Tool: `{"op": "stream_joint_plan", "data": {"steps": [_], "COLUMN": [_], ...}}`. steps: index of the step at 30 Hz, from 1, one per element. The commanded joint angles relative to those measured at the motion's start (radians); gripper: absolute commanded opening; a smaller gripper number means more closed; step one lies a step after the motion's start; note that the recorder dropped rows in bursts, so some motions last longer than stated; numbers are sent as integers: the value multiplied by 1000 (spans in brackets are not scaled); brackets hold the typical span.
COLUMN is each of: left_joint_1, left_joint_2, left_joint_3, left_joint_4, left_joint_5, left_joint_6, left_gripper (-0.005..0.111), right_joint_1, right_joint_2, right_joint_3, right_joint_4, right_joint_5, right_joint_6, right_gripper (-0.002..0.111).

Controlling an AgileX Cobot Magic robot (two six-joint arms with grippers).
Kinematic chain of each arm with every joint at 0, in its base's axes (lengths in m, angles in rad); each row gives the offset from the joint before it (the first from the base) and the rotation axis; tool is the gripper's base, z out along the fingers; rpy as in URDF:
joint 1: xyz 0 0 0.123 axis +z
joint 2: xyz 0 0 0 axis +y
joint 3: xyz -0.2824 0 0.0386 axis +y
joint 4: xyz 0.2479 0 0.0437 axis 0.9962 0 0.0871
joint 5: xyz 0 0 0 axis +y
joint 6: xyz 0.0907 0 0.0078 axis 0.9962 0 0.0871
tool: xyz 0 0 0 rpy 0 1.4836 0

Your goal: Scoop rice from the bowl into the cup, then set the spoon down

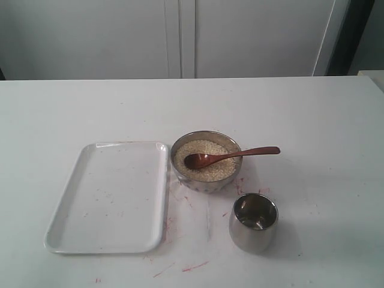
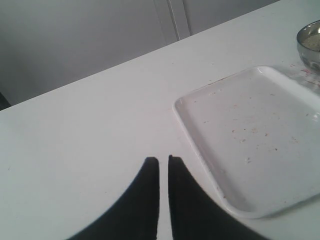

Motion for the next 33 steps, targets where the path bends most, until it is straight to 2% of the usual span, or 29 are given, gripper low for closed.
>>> {"op": "stream_joint_plan", "data": {"steps": [1, 9, 16, 21, 33], "left_joint_1": [-3, -3, -3, -3, -3], "left_joint_2": [-1, -1, -1, -1, -1], "left_joint_3": [-3, -3, -3, -3, -3], "left_joint_4": [-5, -5, -5, -5, -5], "left_joint_5": [-6, -6, -6, -6, -6], "left_joint_6": [2, 2, 2, 2, 2], "left_gripper": [14, 14, 14, 14, 14], "right_joint_1": [-5, -5, -5, -5, -5], "right_joint_2": [-3, -3, -3, -3, -3], "right_joint_3": [5, 5, 5, 5, 5], "right_joint_4": [2, 2, 4, 4, 4], "right_joint_5": [-72, -254, -527, -646, -924], "right_joint_6": [-1, -1, 44, 217, 773], "right_gripper": [0, 0, 0, 0, 0]}}
